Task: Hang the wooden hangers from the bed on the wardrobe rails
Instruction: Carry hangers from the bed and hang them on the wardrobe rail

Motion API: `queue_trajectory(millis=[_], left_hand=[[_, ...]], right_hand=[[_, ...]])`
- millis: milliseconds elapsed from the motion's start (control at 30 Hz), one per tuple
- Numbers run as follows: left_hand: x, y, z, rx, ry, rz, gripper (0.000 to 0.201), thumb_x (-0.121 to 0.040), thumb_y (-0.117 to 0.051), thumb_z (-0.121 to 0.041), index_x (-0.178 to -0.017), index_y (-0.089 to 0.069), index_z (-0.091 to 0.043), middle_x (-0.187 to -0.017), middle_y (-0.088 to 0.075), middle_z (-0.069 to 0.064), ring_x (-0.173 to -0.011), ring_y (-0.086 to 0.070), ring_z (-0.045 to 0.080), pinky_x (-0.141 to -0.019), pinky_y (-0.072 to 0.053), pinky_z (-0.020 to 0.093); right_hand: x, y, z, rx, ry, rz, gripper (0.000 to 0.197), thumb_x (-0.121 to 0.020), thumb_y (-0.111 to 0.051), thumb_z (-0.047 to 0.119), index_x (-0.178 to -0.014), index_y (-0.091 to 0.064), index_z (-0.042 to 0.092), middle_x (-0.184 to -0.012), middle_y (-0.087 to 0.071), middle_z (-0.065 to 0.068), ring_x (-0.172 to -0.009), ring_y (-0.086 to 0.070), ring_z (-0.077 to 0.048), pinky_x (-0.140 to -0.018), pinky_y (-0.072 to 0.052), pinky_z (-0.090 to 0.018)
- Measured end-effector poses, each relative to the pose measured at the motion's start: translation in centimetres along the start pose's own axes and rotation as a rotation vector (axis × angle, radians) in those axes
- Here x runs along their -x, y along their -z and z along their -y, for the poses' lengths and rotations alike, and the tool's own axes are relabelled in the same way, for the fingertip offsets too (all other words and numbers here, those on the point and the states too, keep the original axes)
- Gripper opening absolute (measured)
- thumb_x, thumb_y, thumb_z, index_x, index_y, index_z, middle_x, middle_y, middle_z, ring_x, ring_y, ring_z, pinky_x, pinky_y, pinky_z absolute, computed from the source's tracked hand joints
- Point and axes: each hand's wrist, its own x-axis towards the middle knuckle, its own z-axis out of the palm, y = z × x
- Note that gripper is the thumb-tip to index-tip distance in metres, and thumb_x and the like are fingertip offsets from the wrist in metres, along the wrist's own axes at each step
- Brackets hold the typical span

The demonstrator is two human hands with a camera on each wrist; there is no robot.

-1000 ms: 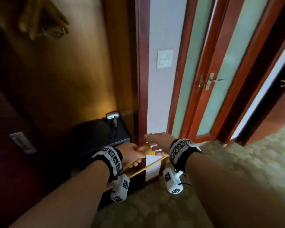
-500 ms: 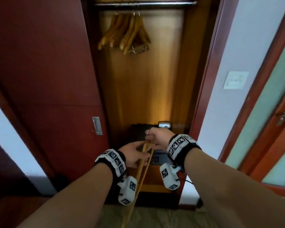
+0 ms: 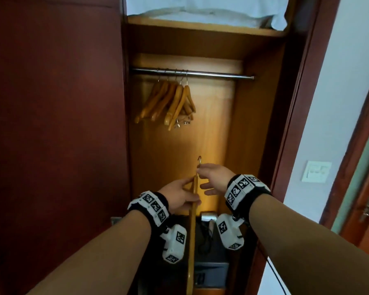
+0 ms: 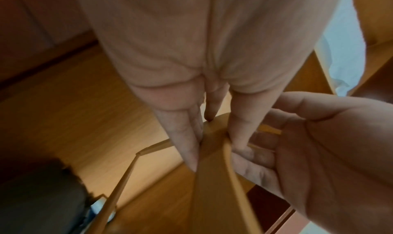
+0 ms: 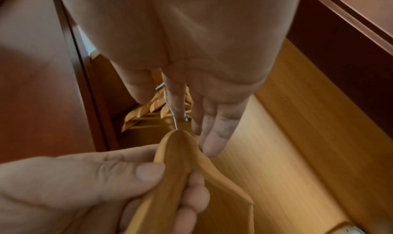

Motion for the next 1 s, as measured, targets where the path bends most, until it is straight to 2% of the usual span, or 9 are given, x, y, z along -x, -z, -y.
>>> queue_trajectory(millis=[167, 233, 433, 533, 633, 733, 833, 933, 1000], left_hand=[[-5.3, 2.0, -4.1, 0.063, -0.102, -0.042, 0.05, -0.091, -0.069, -0.004, -0.137, -0.049, -0.006, -0.105, -0.069, 0.02, -0.094, -0.072, 0.027, -0.082, -0.059, 0.036], [-6.8, 2.5, -5.9, 0.097, -0.147, -0.082, 0.045, -0.091, -0.071, -0.007, -0.13, -0.048, -0.013, -0.108, -0.072, 0.017, -0.095, -0.073, 0.026, -0.084, -0.059, 0.037], [-10.7, 3.1, -11.3, 0.146, -0.254, -0.178, 0.058, -0.093, -0.069, -0.007, -0.143, -0.041, -0.004, -0.111, -0.07, 0.02, -0.088, -0.074, 0.022, -0.07, -0.059, 0.03], [-12.3, 2.8, -13.5, 0.136, -0.289, -0.202, 0.036, -0.096, -0.064, -0.004, -0.128, -0.049, -0.005, -0.107, -0.068, 0.019, -0.085, -0.07, 0.022, -0.067, -0.06, 0.028], [-13.8, 2.3, -15.6, 0.107, -0.32, -0.234, 0.014, -0.097, -0.062, -0.003, -0.109, -0.057, -0.009, -0.102, -0.067, 0.015, -0.083, -0.069, 0.02, -0.065, -0.06, 0.026], [-15.9, 1.8, -18.1, 0.036, -0.343, -0.244, 0.014, -0.099, -0.06, -0.009, -0.112, -0.062, -0.005, -0.106, -0.068, 0.021, -0.087, -0.069, 0.026, -0.071, -0.061, 0.033], [-17.8, 1.5, -20.8, -0.042, -0.34, -0.259, 0.02, -0.102, -0.055, -0.016, -0.112, -0.066, -0.002, -0.108, -0.069, 0.02, -0.096, -0.067, 0.032, -0.095, -0.053, 0.046], [-19.3, 1.8, -23.3, -0.061, -0.342, -0.31, 0.013, -0.102, -0.053, -0.013, -0.097, -0.064, -0.011, -0.092, -0.069, 0.011, -0.084, -0.067, 0.024, -0.092, -0.054, 0.044], [-19.7, 2.1, -24.7, -0.027, -0.338, -0.353, 0.011, -0.102, -0.053, -0.013, -0.111, -0.06, -0.01, -0.099, -0.069, 0.014, -0.087, -0.07, 0.026, -0.083, -0.06, 0.04]], right_hand=[[-3.0, 1.9, 2.2, 0.048, -0.034, -0.072, 0.053, -0.099, -0.055, 0.035, -0.147, -0.039, 0.019, -0.133, -0.052, -0.008, -0.108, -0.06, -0.028, -0.087, -0.054, -0.04], [-4.0, 2.5, 2.7, 0.065, -0.041, -0.074, 0.049, -0.097, -0.056, 0.033, -0.142, -0.044, 0.017, -0.124, -0.057, -0.008, -0.104, -0.063, -0.029, -0.085, -0.055, -0.039], [-6.7, 4.1, 4.3, -0.028, 0.014, 0.001, 0.054, -0.096, -0.055, 0.047, -0.133, -0.049, 0.009, -0.099, -0.069, -0.012, -0.081, -0.071, -0.028, -0.076, -0.058, -0.04], [-8.2, 5.3, 5.4, -0.068, 0.061, 0.031, 0.063, -0.091, -0.059, 0.055, -0.126, -0.056, 0.003, -0.106, -0.07, -0.019, -0.082, -0.071, -0.03, -0.068, -0.057, -0.034], [-9.6, 6.8, 6.9, -0.075, 0.145, 0.078, 0.048, -0.091, -0.064, 0.046, -0.116, -0.061, 0.005, -0.091, -0.073, -0.013, -0.075, -0.067, -0.025, -0.054, -0.051, -0.025], [-11.6, 8.7, 8.5, -0.109, 0.236, 0.074, 0.037, -0.089, -0.068, 0.037, -0.105, -0.063, 0.004, -0.079, -0.07, -0.009, -0.063, -0.062, -0.021, -0.051, -0.044, -0.025], [-14.1, 10.6, 9.7, -0.16, 0.324, 0.015, 0.035, -0.086, -0.07, 0.038, -0.097, -0.067, 0.005, -0.077, -0.066, -0.012, -0.053, -0.056, -0.019, -0.045, -0.038, -0.025], [-16.7, 12.3, 11.0, -0.169, 0.375, -0.054, 0.037, -0.083, -0.071, 0.041, -0.087, -0.069, 0.005, -0.073, -0.062, -0.014, -0.048, -0.051, -0.02, -0.044, -0.037, -0.026], [-18.5, 13.1, 11.9, -0.159, 0.406, -0.069, 0.041, -0.078, -0.07, 0.047, -0.081, -0.067, 0.007, -0.069, -0.06, -0.014, -0.05, -0.05, -0.023, -0.045, -0.038, -0.027]])
